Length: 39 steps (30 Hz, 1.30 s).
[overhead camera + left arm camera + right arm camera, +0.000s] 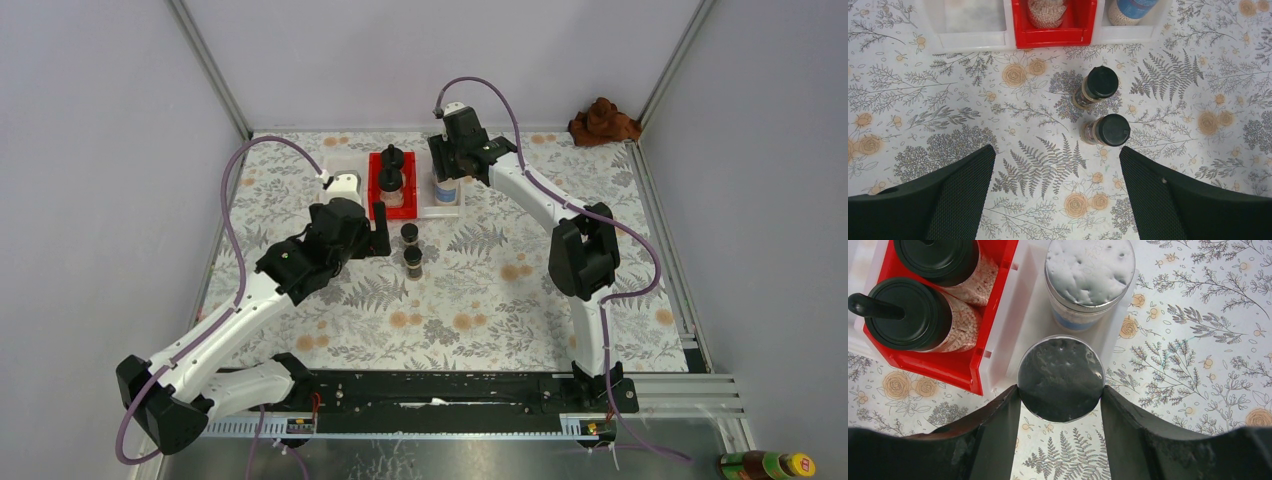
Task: Organize the condiment bottles
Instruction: Place the bottle in the storage box.
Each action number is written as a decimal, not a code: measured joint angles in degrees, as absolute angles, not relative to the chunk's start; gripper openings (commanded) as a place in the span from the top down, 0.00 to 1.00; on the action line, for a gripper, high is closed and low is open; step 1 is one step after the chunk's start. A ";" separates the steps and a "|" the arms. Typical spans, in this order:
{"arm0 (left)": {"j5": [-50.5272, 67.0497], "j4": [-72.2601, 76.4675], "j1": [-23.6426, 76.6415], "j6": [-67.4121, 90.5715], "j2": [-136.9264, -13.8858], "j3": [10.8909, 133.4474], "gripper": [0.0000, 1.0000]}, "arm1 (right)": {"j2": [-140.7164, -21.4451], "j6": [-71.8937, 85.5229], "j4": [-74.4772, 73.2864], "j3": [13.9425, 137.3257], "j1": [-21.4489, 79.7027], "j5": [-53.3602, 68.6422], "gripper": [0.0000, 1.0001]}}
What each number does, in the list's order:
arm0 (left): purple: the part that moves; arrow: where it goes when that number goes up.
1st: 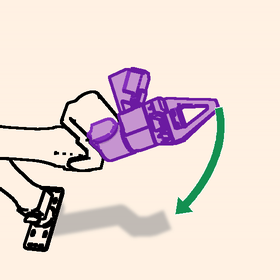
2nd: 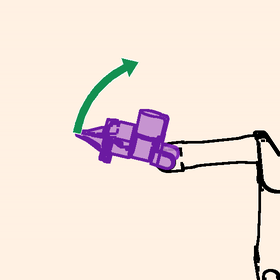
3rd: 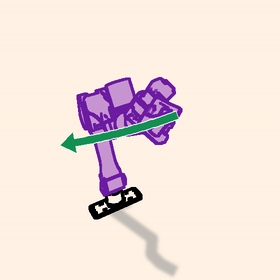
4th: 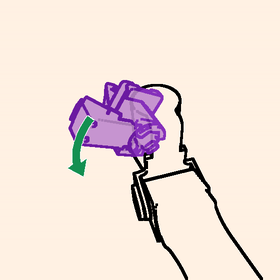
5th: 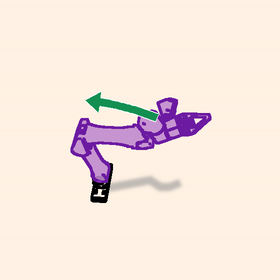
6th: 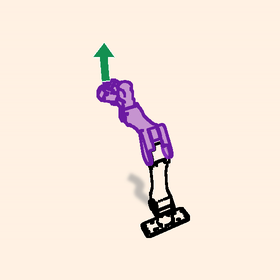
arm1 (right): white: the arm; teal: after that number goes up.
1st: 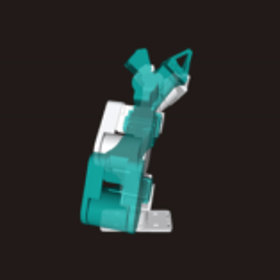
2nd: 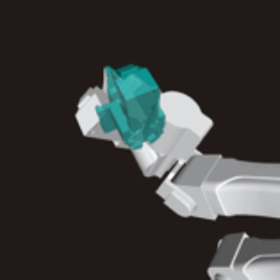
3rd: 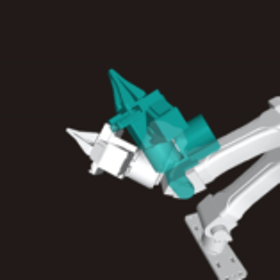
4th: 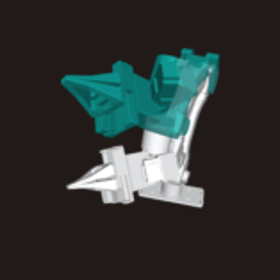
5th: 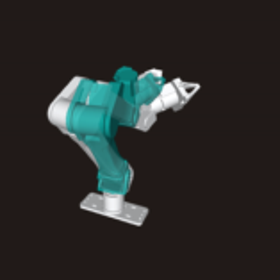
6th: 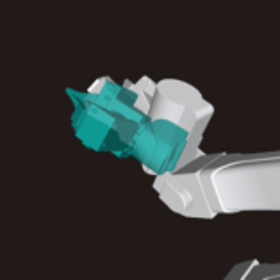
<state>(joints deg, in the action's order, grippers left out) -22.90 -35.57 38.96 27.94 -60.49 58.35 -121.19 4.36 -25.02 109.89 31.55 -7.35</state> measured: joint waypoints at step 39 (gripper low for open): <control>-20.67 -32.95 38.94 27.31 -66.78 58.35 0.01 | -119.09 2.61 -28.21 109.49 31.55 -7.88 0.15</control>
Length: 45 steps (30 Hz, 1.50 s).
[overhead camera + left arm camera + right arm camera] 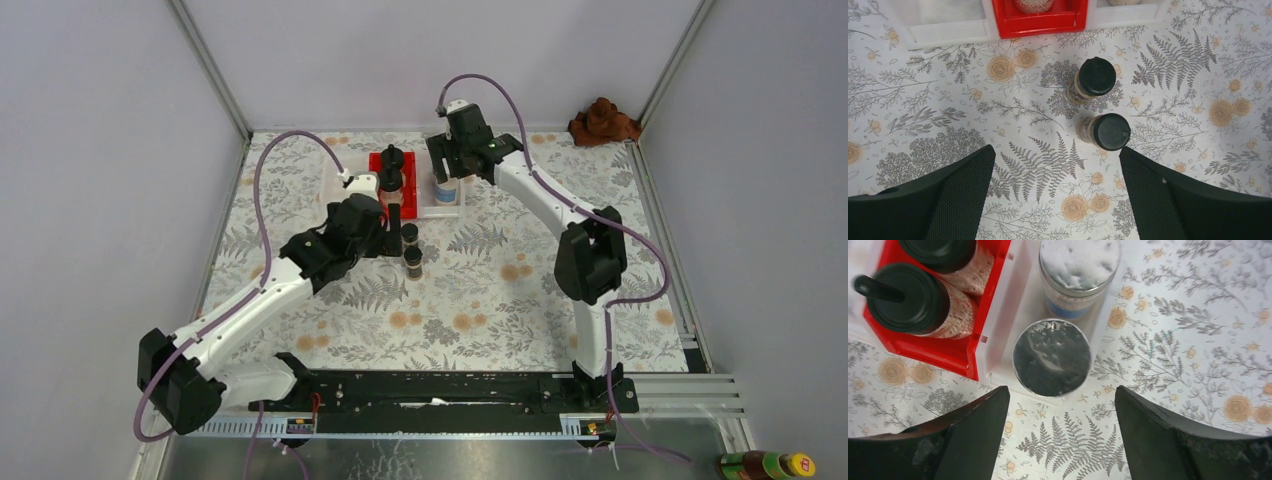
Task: Organize the condiment bottles
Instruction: Place the bottle in the storage box, then pick up the bottle from the center of the board.
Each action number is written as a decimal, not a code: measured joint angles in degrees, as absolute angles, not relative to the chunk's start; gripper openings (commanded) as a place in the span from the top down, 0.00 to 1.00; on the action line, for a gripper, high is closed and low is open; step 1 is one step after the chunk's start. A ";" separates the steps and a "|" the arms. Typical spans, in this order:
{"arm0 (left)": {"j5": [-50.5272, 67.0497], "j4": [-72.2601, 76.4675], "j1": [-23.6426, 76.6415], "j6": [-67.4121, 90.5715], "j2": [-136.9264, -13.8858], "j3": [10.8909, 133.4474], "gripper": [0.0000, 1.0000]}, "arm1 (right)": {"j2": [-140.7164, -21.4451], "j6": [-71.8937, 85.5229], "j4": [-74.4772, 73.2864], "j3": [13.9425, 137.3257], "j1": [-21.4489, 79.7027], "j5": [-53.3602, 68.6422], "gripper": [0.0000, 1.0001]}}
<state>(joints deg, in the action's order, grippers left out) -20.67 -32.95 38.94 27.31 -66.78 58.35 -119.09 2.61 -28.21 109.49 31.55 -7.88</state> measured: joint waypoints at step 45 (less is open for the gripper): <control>-15.99 -18.13 39.77 24.93 -91.50 62.17 0.10 | -95.26 5.91 -25.39 93.78 31.42 -20.53 0.15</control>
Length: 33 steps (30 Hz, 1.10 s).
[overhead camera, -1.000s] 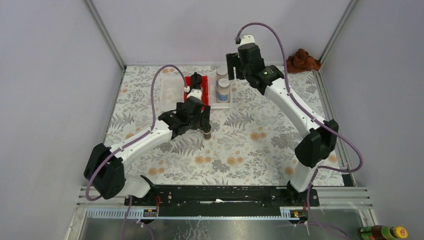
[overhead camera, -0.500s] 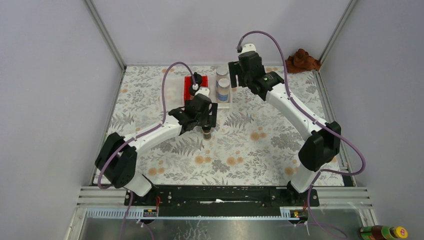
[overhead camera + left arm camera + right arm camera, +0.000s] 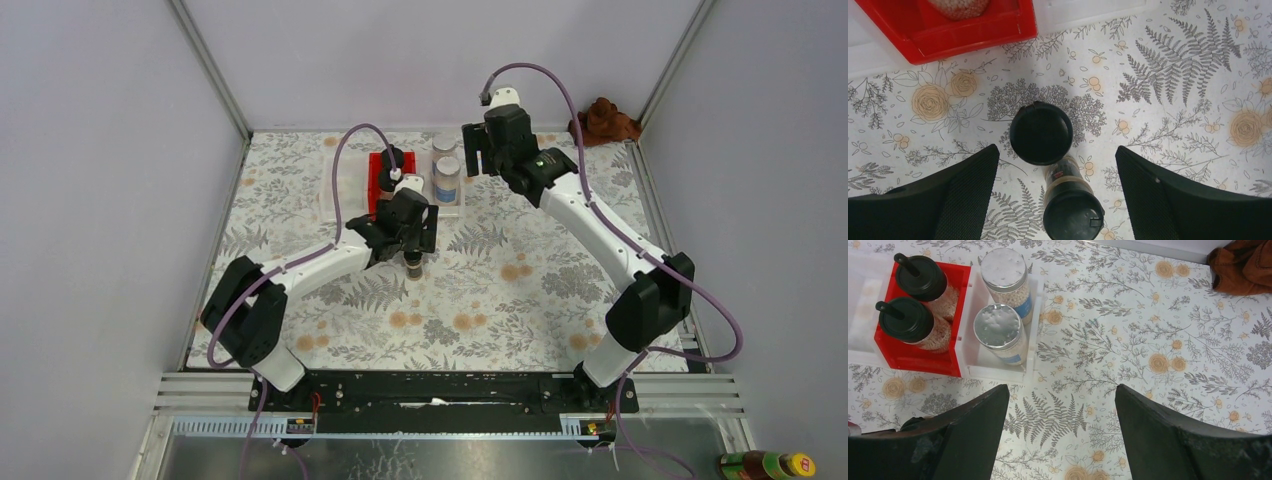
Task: Organize the condiment bottles
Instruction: Pick up the bottle from the center of the board.
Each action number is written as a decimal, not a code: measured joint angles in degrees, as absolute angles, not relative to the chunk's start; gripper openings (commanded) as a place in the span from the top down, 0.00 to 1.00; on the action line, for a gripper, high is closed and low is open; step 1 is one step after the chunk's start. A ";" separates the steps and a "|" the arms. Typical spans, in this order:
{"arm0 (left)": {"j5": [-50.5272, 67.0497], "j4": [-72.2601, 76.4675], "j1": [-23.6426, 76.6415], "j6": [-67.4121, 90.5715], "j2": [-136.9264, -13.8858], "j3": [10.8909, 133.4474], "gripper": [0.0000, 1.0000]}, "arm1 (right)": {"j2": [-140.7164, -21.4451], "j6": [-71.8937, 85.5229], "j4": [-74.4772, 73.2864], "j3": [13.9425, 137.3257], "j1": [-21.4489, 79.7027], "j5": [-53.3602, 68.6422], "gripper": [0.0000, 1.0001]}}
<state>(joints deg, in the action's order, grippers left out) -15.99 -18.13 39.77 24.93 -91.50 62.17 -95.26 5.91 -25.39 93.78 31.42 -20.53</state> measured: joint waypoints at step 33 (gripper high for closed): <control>-20.62 -13.67 39.81 26.44 -94.24 62.13 0.82 | -91.77 5.61 -24.86 90.21 30.96 -21.15 0.16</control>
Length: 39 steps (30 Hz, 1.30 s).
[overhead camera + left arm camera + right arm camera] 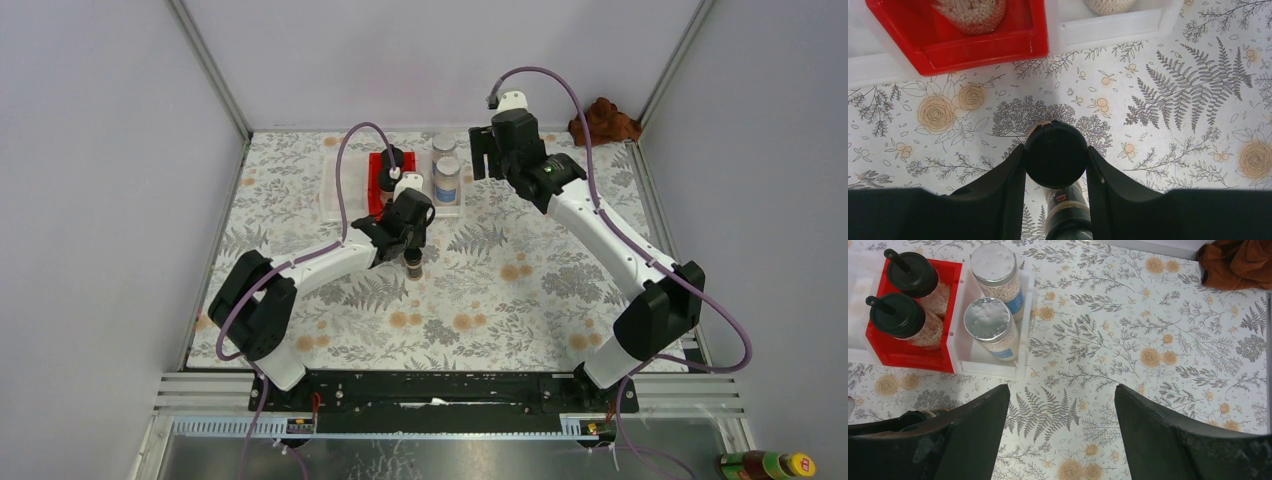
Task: Organize the condiment bottles
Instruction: Pick up the bottle from the center of the board.
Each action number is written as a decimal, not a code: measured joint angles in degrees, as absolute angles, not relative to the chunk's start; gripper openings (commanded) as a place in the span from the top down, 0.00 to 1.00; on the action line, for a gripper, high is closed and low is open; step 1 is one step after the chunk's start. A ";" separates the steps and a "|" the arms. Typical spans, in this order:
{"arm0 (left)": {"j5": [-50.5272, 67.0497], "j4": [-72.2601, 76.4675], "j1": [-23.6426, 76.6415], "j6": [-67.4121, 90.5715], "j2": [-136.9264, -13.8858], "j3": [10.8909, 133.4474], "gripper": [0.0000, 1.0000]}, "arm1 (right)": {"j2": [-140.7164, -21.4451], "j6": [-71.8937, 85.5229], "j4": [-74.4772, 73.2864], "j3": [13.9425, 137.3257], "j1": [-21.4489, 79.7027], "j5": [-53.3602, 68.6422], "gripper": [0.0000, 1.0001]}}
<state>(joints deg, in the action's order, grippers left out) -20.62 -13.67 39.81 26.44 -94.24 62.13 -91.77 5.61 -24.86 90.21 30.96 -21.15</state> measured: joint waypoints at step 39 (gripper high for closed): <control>-29.12 -23.14 17.91 22.81 -87.57 78.04 1.00 | -86.50 6.31 -24.73 86.08 30.96 -20.03 0.18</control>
<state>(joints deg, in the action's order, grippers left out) -29.12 -23.14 17.91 22.81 -87.57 78.04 -86.50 6.31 -24.73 86.08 30.96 -20.03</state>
